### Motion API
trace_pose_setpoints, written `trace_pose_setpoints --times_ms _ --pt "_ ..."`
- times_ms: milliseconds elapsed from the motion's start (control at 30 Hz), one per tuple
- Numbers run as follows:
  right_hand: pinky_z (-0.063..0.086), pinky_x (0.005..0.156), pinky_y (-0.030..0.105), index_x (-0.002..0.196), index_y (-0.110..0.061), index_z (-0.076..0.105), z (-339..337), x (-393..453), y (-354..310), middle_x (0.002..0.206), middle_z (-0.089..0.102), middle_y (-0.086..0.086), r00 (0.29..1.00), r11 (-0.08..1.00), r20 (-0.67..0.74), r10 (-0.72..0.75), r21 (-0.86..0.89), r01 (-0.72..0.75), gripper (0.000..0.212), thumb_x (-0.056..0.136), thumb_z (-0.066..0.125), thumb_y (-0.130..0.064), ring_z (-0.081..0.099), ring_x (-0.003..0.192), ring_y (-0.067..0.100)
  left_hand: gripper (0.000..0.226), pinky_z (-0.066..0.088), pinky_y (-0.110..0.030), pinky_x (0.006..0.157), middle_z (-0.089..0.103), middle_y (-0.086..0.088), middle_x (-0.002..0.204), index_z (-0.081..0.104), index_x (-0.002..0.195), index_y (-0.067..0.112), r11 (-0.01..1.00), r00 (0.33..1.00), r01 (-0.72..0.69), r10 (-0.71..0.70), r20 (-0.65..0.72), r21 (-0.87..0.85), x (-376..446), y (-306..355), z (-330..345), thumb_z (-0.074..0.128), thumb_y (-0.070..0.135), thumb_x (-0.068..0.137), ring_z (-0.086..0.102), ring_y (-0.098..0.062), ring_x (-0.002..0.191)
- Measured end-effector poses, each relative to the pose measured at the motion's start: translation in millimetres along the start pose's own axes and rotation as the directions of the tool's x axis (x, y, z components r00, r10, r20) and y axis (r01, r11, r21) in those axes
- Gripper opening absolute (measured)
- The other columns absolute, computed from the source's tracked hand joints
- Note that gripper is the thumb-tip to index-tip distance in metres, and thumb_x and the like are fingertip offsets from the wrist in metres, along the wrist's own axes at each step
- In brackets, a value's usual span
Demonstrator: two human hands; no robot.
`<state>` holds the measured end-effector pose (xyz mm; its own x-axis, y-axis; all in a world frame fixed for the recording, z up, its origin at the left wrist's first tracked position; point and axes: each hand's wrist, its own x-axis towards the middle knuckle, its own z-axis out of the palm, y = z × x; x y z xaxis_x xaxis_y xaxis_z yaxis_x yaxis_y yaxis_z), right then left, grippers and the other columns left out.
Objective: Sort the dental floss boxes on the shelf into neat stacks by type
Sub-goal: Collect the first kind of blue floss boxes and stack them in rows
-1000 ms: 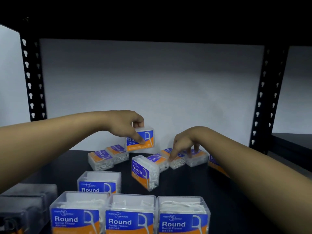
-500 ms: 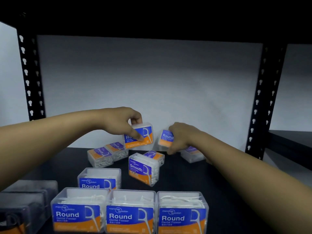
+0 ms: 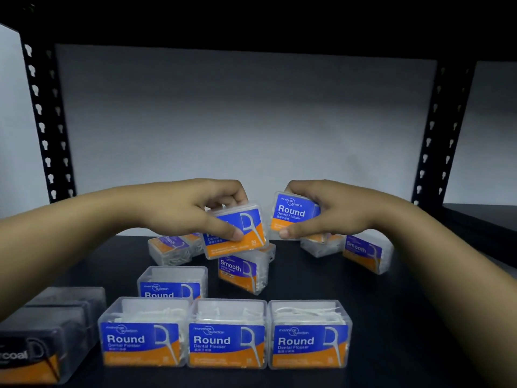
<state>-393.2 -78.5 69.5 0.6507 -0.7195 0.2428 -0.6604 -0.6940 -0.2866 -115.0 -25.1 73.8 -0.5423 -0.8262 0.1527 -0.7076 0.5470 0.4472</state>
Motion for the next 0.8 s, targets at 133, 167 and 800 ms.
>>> trace_pose_setpoints --times_ms 133,167,800 --pt "0.058 0.080 0.041 0.105 -0.024 0.062 6 -12 5 0.098 0.072 -0.005 0.999 1.000 0.049 0.010 0.019 -0.011 0.039 0.081 0.084 -0.046 0.069 0.086 0.014 0.033 0.061 -0.036 0.083 0.073 0.013 0.106 0.060 0.113 0.029 0.999 0.998 -0.023 0.020 0.054 0.043 6 6 15 0.078 0.033 0.086 0.073 -0.010 0.095" --pt "0.060 0.081 0.041 0.104 -0.026 0.063 9 -13 6 0.098 0.072 -0.006 0.998 1.000 0.066 0.016 0.015 -0.017 0.037 0.081 0.084 -0.044 0.070 0.085 0.012 0.034 0.062 -0.036 0.082 0.073 0.014 0.106 0.060 0.113 0.031 0.998 0.998 -0.023 0.019 0.062 0.058 8 7 18 0.079 0.035 0.085 0.072 -0.009 0.094" --pt "0.061 0.087 0.029 0.110 -0.024 0.070 55 -15 6 0.107 0.078 -0.008 0.934 0.986 0.356 0.023 0.144 -0.079 0.021 0.090 0.077 -0.021 0.076 0.095 0.010 0.037 0.062 -0.026 0.074 0.072 0.013 0.097 0.061 0.105 0.029 0.935 0.965 0.088 -0.166 0.205 0.343 19 8 51 0.085 0.039 0.077 0.070 -0.006 0.082"
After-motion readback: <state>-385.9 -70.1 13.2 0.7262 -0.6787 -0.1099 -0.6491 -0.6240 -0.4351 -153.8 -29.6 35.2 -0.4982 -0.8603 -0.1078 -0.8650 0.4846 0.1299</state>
